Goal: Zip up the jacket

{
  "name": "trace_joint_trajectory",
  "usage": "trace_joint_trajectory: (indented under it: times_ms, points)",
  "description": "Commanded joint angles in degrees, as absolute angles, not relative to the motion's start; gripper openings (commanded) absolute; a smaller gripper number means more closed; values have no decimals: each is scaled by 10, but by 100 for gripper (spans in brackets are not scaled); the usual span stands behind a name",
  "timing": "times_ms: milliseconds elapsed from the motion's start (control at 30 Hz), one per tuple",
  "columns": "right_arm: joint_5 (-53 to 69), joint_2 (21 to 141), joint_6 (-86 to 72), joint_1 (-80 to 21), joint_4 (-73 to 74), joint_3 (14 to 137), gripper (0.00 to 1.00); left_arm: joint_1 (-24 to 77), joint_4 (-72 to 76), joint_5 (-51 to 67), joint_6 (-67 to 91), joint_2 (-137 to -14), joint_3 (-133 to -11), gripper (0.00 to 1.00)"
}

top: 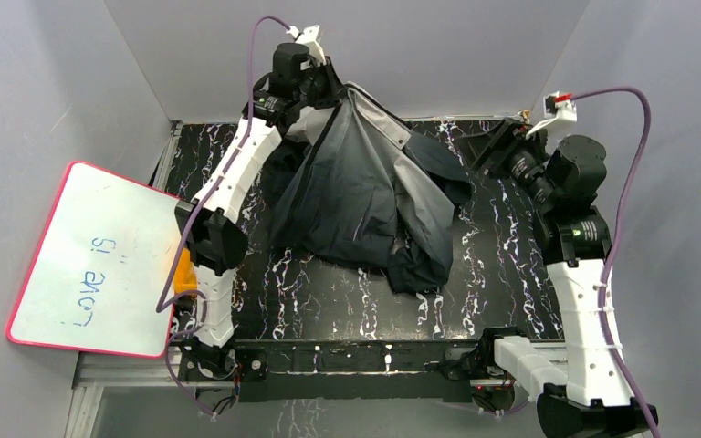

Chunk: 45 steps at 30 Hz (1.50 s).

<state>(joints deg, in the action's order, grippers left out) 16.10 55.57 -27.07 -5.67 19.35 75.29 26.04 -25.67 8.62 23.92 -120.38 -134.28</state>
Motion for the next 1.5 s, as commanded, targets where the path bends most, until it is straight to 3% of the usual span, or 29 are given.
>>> trace_joint_trajectory:
  times_ms: [0, 200, 233, 467, 700, 900, 1033, 1100, 1300, 1467]
  points:
    - [191, 533, -282, -55, 185, 694, 77, 243, -155, 125, 271, -1149, -1260, 0]
    - [217, 522, -294, -54, 169, 627, 78, 243, -130, 131, 242, -1085, -1097, 0]
    - [216, 521, -294, -55, 170, 618, 79, 243, -131, 126, 237, -1074, -1074, 4]
    - [213, 516, -294, -55, 167, 580, 80, 242, -134, 100, 199, -977, -950, 71]
    - [194, 523, -265, -55, 185, 572, 81, 241, -229, 59, 148, -895, -949, 98]
    - [137, 526, -224, -55, 203, 555, 84, 241, -328, 31, 127, -819, -928, 98]
    - [89, 524, -212, -55, 205, 535, 90, 241, -378, 9, 122, -760, -888, 98]
    - [69, 517, -209, -55, 200, 522, 98, 241, -395, -31, 121, -729, -861, 98]
    - [33, 476, -252, -55, 178, 474, 99, 241, -401, -139, 136, -610, -751, 98]
    - [15, 439, -291, -56, 189, 465, 99, 241, -390, -148, 153, -517, -677, 98]
